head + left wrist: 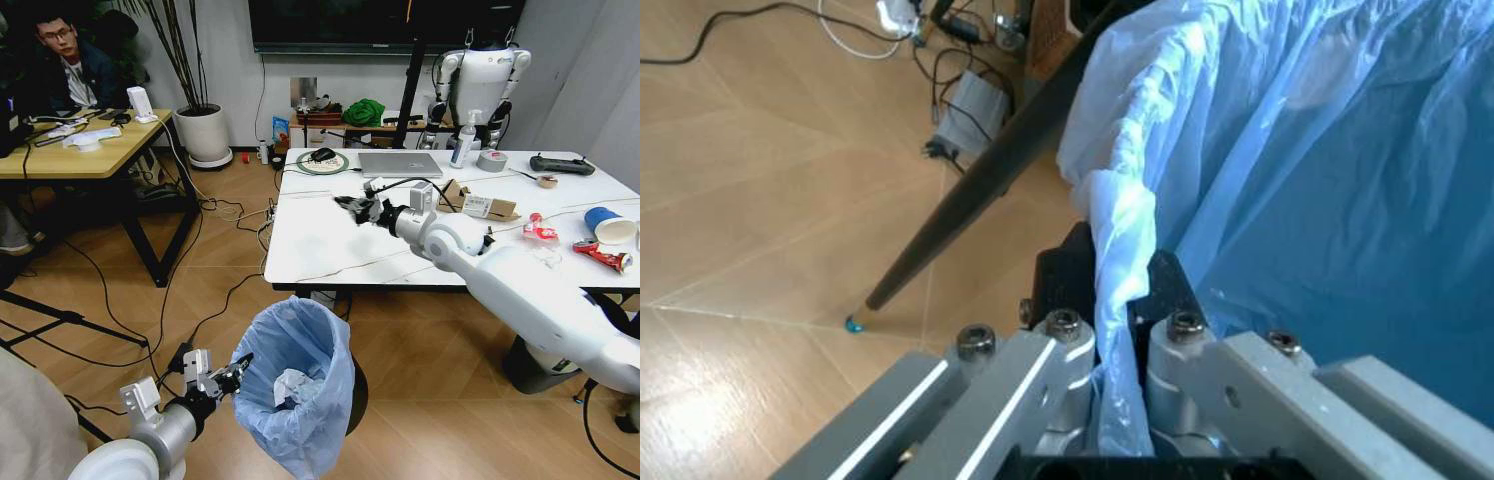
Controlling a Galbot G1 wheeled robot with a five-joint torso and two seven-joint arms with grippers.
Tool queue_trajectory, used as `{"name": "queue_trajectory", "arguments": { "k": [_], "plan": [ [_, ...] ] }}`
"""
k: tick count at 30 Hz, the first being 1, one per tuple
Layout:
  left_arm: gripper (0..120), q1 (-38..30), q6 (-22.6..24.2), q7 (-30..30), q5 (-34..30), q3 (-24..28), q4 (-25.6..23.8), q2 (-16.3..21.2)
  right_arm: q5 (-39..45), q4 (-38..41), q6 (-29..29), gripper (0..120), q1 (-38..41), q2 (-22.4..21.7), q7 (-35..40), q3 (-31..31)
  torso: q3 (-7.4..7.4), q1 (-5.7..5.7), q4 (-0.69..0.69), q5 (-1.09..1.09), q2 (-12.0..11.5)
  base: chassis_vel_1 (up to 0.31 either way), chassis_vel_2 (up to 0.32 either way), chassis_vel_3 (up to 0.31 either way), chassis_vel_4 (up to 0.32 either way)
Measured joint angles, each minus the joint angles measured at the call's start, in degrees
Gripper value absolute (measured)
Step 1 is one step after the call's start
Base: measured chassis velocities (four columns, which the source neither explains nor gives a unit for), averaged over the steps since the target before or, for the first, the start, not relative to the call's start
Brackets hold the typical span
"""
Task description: Pick up the trash bin and place the trash from the table into it.
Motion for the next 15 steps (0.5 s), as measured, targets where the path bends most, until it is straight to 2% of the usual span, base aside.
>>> {"name": "queue_trajectory", "arguments": {
  "k": [4, 8, 15],
  "plan": [
    [0, 0.0, 0.0, 0.0, -0.1, -0.7, -0.3, -0.2, 1.6, 8.8, 0.9, 0, -2.5, -3.8, -6.6, -1.6, 0.00, 0.00, 0.00, 0.02, 0.0, 0.000, 0.000, 0.000, 0.000],
    [0, 0.2, 0.0, -0.1, -0.2, -1.0, -0.7, -0.5, -1.7, 13.9, 1.2, 0, -6.1, -6.4, -11.3, -3.7, 0.00, 0.00, -0.02, 0.03, 0.0, 0.000, 0.000, 0.000, 0.000],
    [0, 0.9, 0.2, -0.2, -0.1, -1.6, -1.4, -1.3, -8.5, 15.5, 1.4, 0, -12.5, -8.8, -16.5, -4.7, 0.00, 0.00, -0.01, 0.02, 0.0, 0.000, 0.000, 0.000, 0.000]
  ]
}}
